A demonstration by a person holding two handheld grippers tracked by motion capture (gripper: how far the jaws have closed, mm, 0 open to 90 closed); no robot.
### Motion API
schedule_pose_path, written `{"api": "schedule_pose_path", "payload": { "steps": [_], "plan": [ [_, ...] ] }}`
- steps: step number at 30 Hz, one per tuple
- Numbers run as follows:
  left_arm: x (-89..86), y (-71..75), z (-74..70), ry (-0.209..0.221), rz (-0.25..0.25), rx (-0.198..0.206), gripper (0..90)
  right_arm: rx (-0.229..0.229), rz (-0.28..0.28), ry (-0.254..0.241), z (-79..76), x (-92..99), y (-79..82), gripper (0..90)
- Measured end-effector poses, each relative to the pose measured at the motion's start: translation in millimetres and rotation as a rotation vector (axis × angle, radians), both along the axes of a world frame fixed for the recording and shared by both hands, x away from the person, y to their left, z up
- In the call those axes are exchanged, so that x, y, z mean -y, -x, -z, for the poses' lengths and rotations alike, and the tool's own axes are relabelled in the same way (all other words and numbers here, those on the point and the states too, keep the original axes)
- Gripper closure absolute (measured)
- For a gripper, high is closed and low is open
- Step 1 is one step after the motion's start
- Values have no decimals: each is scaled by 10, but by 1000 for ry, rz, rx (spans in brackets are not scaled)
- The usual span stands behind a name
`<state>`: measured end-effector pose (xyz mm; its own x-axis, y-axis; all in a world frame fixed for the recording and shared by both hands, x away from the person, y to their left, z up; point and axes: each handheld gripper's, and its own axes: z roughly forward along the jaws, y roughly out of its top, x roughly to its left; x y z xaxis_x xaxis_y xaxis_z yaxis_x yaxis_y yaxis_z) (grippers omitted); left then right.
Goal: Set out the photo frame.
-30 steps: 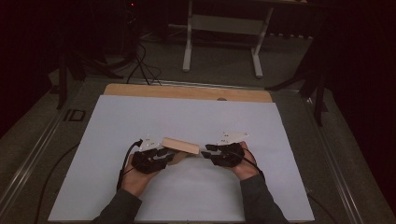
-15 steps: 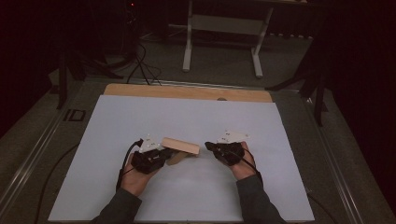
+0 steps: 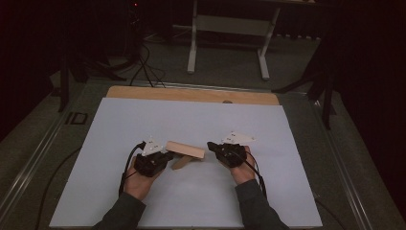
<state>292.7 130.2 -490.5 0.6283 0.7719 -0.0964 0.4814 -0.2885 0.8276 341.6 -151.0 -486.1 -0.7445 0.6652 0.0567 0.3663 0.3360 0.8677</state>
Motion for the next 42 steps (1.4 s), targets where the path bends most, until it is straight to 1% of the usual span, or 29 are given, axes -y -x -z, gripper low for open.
{"api": "schedule_pose_path", "payload": {
  "steps": [3, 9, 12, 15, 27, 42],
  "plan": [
    [13, -3, 6, -4, 2, -2, 894, -4, -2, -2, 21, -36, -9, 896],
    [18, -3, 8, -5, 1, -5, 894, -3, -27, -1, 37, -116, 1, 896],
    [19, -2, 6, -5, -1, -5, 895, -5, -40, 5, 42, -125, 8, 896],
    [26, -5, 2, 2, -3, -5, 895, -4, -41, 9, 43, -128, 12, 896],
    [77, -17, -15, 6, 0, 2, 895, 0, -60, 18, 37, -138, 48, 896],
    [220, 13, -12, -8, 46, 5, 895, 3, -75, 30, 32, -146, 98, 896]
  ]
}}
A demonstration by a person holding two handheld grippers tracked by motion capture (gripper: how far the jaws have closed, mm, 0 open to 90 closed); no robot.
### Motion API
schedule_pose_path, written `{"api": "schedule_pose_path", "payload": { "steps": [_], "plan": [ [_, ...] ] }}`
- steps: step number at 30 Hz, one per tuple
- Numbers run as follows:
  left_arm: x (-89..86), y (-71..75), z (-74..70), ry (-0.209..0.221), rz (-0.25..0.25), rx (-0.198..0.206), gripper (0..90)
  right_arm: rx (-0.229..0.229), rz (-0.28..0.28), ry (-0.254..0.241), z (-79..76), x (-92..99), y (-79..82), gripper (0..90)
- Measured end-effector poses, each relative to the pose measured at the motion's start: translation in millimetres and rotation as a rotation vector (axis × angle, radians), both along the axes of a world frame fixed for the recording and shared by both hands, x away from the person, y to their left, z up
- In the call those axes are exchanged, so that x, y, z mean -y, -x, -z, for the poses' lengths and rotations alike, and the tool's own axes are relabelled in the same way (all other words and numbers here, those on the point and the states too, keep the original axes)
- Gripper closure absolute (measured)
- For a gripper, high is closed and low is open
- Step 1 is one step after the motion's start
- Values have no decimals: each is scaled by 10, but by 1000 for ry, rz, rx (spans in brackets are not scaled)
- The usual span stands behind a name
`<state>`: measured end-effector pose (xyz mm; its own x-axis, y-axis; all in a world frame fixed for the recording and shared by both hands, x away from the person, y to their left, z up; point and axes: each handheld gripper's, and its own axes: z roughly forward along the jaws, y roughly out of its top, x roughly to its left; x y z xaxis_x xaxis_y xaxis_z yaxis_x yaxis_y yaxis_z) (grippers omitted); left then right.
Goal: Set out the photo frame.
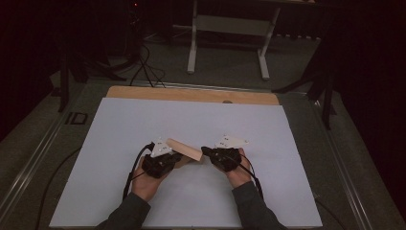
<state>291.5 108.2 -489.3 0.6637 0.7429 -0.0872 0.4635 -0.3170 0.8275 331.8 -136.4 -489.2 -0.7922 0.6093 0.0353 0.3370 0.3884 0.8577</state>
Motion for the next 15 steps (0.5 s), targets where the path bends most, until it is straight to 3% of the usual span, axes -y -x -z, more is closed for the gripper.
{"api": "schedule_pose_path", "payload": {
  "steps": [15],
  "plan": [
    [28, -6, 25, -14, 4, -7, 894, 3, -49, 12, -7, -59, 64, 896]
  ]
}}
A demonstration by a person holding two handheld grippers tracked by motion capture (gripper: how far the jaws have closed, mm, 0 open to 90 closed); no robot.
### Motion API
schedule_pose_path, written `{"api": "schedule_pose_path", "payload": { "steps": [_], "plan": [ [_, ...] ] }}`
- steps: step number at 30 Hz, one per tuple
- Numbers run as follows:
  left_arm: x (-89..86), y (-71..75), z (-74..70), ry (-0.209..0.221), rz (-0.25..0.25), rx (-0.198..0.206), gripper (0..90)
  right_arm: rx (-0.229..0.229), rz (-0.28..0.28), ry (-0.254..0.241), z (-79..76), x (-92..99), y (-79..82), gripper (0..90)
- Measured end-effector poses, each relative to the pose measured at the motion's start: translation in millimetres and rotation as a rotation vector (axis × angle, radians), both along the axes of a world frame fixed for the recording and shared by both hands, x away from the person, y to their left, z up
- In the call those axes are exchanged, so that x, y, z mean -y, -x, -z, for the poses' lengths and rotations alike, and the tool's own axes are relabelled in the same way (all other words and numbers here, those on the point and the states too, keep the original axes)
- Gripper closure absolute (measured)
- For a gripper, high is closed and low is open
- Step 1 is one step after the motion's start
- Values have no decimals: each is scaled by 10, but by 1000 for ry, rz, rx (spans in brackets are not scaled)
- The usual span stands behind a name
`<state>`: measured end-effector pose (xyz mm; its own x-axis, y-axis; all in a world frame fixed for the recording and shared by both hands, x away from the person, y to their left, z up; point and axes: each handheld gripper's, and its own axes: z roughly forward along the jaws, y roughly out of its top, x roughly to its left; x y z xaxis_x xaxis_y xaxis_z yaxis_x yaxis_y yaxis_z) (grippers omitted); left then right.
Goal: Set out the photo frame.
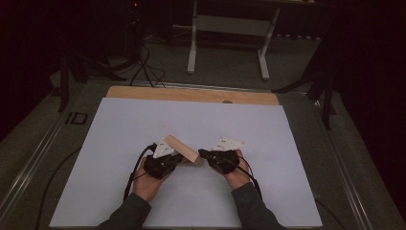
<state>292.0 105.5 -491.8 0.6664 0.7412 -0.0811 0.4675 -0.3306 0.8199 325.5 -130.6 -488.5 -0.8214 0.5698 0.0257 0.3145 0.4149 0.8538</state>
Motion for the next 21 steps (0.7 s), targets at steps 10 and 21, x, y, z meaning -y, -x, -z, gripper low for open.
{"api": "schedule_pose_path", "payload": {
  "steps": [10, 21],
  "plan": [
    [-22, -19, 17, -5, -6, -2, 895, -4, -22, 9, 0, -23, 20, 896],
    [-64, -45, 34, 2, -27, -5, 894, -4, -58, 17, -2, -95, 72, 896]
  ]
}}
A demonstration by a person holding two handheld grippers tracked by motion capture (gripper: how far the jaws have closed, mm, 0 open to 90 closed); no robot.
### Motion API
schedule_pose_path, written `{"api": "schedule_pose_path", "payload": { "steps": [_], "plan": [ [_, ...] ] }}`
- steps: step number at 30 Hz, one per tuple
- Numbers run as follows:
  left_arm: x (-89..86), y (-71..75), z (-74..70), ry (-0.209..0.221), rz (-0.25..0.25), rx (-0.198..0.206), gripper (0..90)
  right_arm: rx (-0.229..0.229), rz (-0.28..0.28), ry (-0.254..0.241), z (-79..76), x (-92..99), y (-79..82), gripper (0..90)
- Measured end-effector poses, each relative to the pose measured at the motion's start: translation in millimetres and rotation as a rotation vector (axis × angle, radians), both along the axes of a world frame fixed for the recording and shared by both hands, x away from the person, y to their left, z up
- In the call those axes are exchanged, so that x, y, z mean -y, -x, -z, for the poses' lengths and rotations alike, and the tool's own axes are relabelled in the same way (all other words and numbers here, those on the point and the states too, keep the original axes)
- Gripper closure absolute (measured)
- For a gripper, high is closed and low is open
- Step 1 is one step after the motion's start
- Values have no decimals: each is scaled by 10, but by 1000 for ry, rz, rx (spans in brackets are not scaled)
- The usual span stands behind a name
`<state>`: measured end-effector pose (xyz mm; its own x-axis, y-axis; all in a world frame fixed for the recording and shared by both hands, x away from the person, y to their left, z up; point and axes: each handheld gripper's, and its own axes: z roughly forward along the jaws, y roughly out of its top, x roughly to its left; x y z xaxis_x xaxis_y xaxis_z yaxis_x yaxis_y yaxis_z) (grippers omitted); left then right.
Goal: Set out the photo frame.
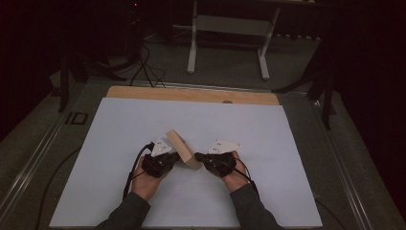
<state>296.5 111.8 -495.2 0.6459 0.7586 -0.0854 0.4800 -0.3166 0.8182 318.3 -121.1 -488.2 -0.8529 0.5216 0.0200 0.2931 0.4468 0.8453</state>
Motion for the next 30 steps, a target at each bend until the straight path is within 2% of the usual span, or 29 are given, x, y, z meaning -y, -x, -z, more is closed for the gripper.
{"api": "schedule_pose_path", "payload": {
  "steps": [18, 30],
  "plan": [
    [-53, -54, 58, 23, -21, -10, 894, 0, -48, 7, 7, -132, 88, 896],
    [-79, -72, 68, 16, -25, 3, 872, -1, -59, 1, 15, -183, 116, 879]
  ]
}}
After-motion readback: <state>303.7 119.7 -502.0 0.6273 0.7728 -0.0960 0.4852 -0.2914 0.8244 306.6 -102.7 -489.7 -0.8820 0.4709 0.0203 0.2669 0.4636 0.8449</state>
